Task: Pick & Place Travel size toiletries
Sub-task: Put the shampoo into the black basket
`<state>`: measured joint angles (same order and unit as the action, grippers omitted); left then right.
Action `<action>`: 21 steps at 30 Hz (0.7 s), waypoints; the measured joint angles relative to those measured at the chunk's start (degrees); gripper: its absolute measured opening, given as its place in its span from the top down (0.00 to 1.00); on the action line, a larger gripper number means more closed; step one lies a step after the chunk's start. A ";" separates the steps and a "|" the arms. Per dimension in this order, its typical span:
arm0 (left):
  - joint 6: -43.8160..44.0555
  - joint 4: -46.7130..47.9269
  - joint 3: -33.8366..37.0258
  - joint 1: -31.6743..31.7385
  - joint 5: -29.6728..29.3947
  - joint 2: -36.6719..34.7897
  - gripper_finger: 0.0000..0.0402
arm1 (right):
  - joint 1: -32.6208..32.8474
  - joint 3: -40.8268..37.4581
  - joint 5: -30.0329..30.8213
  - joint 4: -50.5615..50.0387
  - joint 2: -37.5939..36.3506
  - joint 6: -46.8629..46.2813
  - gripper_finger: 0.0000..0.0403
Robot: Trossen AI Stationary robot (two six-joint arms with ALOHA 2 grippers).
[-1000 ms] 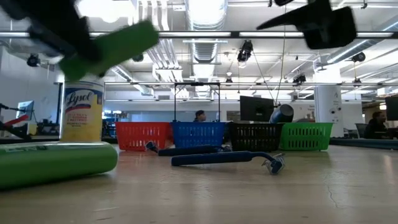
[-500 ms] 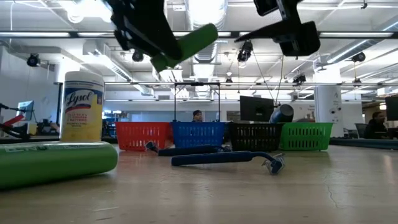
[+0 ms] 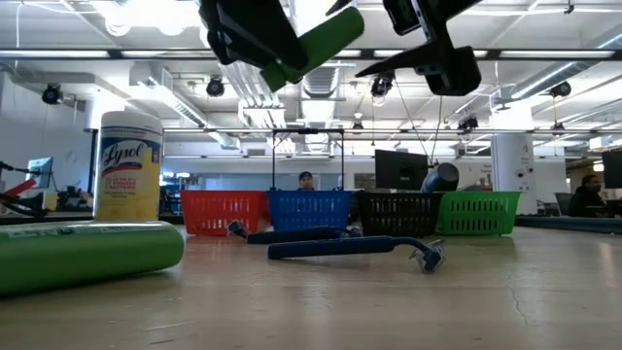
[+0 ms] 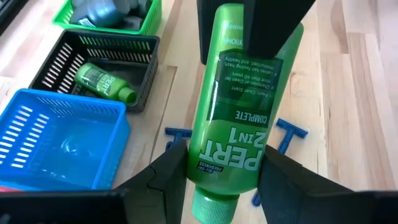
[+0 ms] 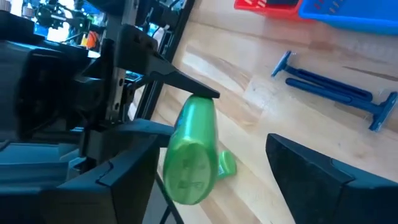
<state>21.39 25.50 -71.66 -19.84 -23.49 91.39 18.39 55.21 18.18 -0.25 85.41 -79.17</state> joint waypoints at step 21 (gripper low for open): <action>-3.46 -2.18 0.55 1.81 -0.02 0.46 0.61 | -2.44 0.02 -4.33 0.23 -0.02 -0.18 0.65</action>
<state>17.93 23.32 -71.11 -18.03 -23.51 91.85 15.95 55.23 13.85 -0.02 85.38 -79.35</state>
